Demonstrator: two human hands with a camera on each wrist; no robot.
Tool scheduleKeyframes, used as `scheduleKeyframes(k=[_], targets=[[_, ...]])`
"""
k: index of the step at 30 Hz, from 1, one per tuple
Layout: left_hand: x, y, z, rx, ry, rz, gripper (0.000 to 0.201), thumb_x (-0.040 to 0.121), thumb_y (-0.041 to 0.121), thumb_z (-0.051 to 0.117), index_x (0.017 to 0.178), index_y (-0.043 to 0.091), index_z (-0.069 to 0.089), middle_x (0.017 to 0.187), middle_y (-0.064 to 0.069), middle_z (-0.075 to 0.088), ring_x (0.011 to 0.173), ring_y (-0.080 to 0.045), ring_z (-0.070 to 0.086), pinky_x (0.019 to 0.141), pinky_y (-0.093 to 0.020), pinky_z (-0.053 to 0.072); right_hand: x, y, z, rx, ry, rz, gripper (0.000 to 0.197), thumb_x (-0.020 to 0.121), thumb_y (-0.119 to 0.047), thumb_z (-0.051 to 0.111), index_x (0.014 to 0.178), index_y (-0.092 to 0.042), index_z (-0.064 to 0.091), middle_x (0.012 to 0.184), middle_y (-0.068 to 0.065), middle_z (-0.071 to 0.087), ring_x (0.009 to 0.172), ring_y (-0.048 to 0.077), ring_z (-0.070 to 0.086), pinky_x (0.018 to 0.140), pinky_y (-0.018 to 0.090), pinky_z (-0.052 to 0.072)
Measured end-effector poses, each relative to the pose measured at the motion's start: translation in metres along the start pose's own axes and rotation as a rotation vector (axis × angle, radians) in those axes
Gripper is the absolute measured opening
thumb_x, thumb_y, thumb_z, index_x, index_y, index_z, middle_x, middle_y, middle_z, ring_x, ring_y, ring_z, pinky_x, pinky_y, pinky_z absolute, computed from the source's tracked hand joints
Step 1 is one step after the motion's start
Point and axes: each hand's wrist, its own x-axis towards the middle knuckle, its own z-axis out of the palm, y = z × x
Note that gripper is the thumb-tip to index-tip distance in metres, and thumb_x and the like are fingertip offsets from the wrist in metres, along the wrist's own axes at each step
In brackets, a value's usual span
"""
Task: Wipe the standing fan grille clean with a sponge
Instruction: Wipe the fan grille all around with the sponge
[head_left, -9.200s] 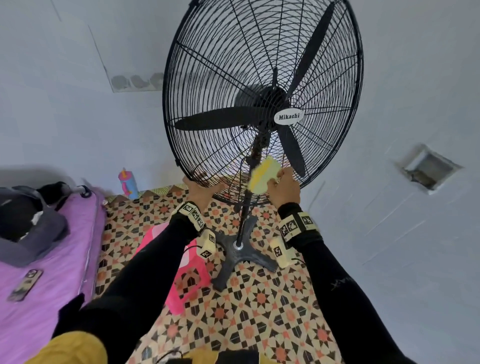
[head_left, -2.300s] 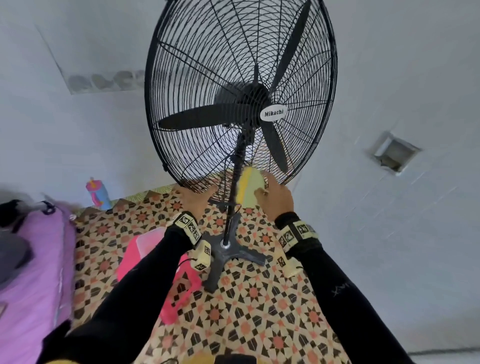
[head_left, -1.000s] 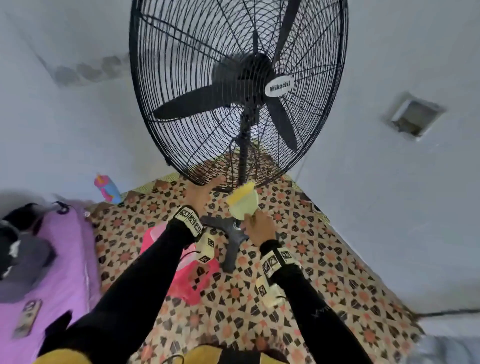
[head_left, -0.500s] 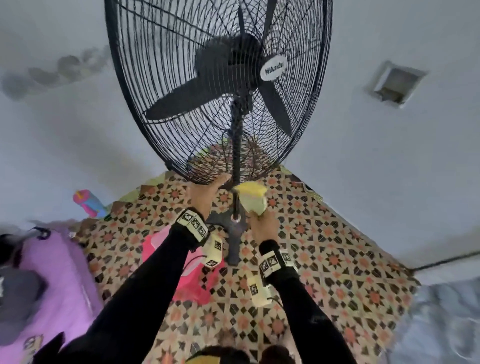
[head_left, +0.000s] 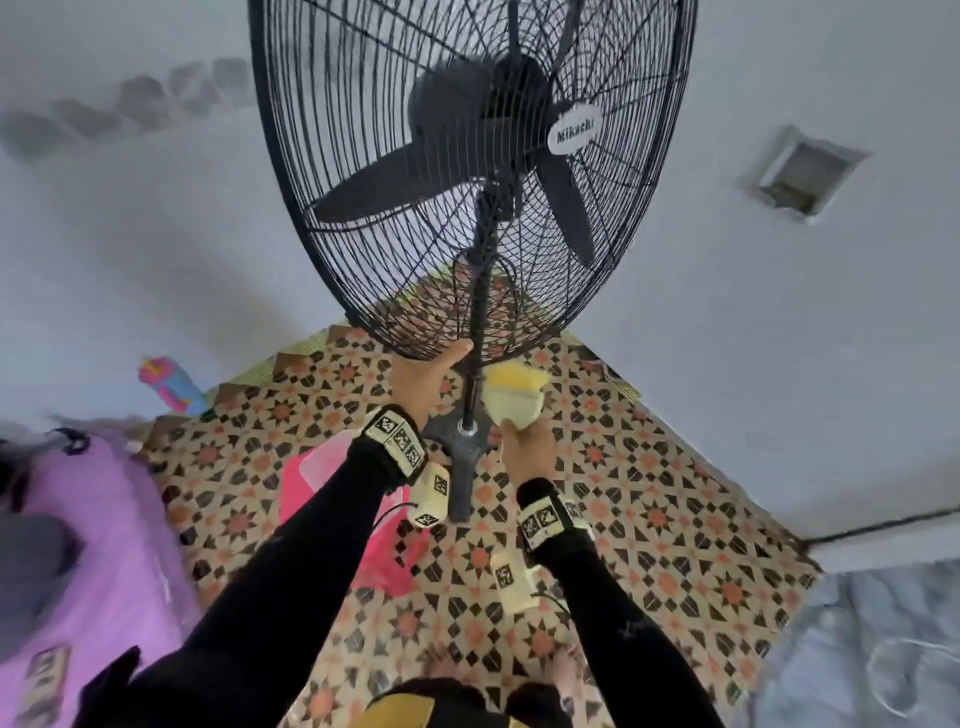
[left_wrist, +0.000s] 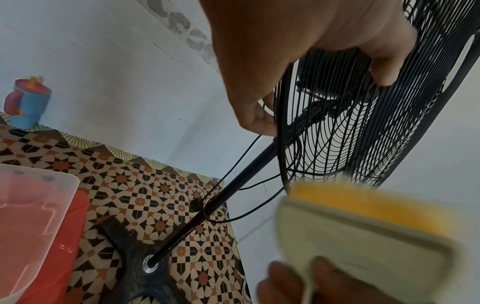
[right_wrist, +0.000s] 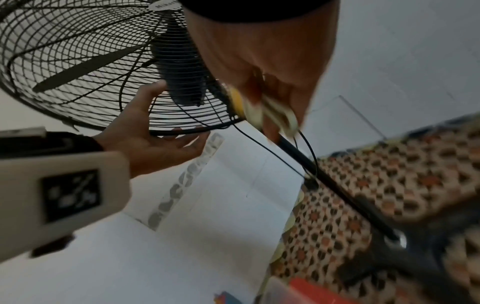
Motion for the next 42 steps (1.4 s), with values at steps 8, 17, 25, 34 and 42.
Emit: scheduleKeyframes(k=[8, 17, 25, 34, 42], targets=[[-0.001, 0.007, 0.002, -0.025, -0.003, 0.116, 0.043, 0.077, 0.037, 0.092, 0.112, 0.034, 0.067, 0.114, 0.018, 0.069, 0.108, -0.005, 0.067, 0.082, -0.017, 0.053, -0.018, -0.024, -0.025, 0.135, 0.149, -0.111, 0.031, 0.094, -0.059, 0.050, 0.097, -0.031, 0.064, 0.082, 0.001, 0.075, 0.074, 0.019, 0.073, 0.065, 0.042, 0.061], [0.014, -0.019, 0.019, -0.092, 0.142, 0.067, 0.106, 0.065, 0.059, 0.095, 0.148, 0.012, 0.050, 0.138, 0.004, 0.064, 0.124, -0.017, 0.063, 0.110, -0.044, 0.049, 0.026, -0.032, -0.053, 0.215, -0.075, 0.264, 0.012, 0.095, -0.023, 0.064, 0.099, -0.018, 0.054, 0.107, 0.012, 0.073, 0.096, 0.033, 0.069, 0.087, 0.045, 0.059], [0.010, -0.038, 0.058, -0.039, 0.252, -0.062, 0.105, 0.067, 0.069, 0.088, 0.147, 0.014, 0.048, 0.141, -0.002, 0.063, 0.123, -0.018, 0.061, 0.109, -0.038, 0.046, 0.068, -0.059, -0.059, 0.013, -0.300, 0.130, 0.032, 0.094, -0.038, 0.064, 0.110, -0.011, 0.065, 0.097, 0.003, 0.062, 0.093, 0.022, 0.061, 0.083, 0.032, 0.053], [0.005, -0.027, 0.066, -0.114, 0.364, -0.075, 0.078, 0.094, 0.040, 0.076, 0.153, 0.007, 0.037, 0.148, -0.004, 0.050, 0.127, -0.024, 0.057, 0.114, -0.051, 0.044, 0.131, -0.006, -0.056, -0.225, -0.345, 0.127, 0.081, 0.085, -0.064, 0.055, 0.139, -0.005, 0.051, 0.128, 0.015, 0.060, 0.126, 0.036, 0.056, 0.099, 0.042, 0.043], [0.002, -0.039, 0.073, 0.018, 0.499, -0.013, 0.112, 0.058, 0.076, 0.087, 0.138, 0.003, 0.056, 0.124, -0.025, 0.070, 0.101, -0.044, 0.070, 0.091, -0.055, 0.059, 0.059, -0.043, -0.072, -0.310, -0.691, -0.245, 0.034, 0.094, -0.030, 0.068, 0.108, 0.001, 0.070, 0.105, 0.013, 0.074, 0.094, 0.027, 0.069, 0.070, 0.032, 0.048]])
